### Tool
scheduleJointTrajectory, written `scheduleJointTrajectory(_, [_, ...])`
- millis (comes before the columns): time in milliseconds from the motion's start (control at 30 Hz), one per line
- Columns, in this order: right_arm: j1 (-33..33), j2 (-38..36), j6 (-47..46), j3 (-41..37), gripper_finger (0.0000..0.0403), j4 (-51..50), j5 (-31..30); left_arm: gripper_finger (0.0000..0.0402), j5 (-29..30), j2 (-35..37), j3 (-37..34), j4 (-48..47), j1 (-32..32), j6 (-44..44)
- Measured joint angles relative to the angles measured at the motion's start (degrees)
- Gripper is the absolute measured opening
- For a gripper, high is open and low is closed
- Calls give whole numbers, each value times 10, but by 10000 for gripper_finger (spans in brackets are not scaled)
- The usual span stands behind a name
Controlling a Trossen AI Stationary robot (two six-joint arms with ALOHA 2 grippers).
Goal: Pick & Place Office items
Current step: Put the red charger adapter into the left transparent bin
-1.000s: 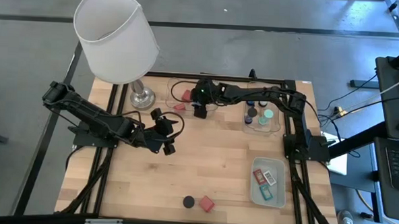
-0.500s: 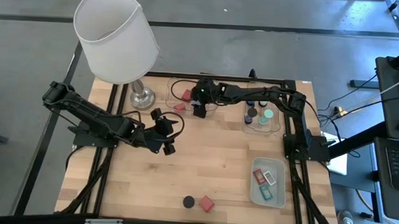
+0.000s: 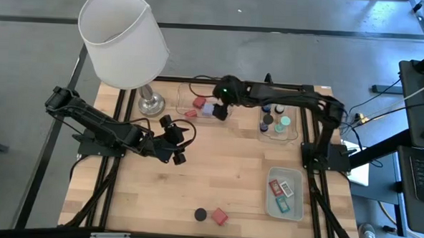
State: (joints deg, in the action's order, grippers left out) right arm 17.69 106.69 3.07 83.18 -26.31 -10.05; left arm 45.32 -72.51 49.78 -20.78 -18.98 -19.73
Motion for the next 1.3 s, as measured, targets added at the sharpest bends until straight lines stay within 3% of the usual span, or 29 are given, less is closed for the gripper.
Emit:
scheduleJointTrajectory(200, [-45, -76, -78, -7, 313, -113, 31, 191, -1, 0, 0, -1, 0, 0])
scheduleJointTrajectory(433, [-172, -108, -140, -29, 302, -168, 31, 191, -62, 0, 0, 0, 0, 2])
scheduleJointTrajectory(633, [-286, -109, -243, -32, 296, -197, -30, 191, -125, 0, 0, 13, 0, 49])
scheduleJointTrajectory(800, [-371, -103, -387, -32, 296, -196, -88, 193, -130, 0, 0, 18, 0, 23])
scheduleJointTrajectory(1000, [-460, -103, -523, -62, 297, -166, -134, 191, -127, 0, 0, 18, 0, 4])
scheduleJointTrajectory(1300, [-536, -71, -591, -127, 320, 44, -133, 192, -122, -1, 0, 17, -1, -8])
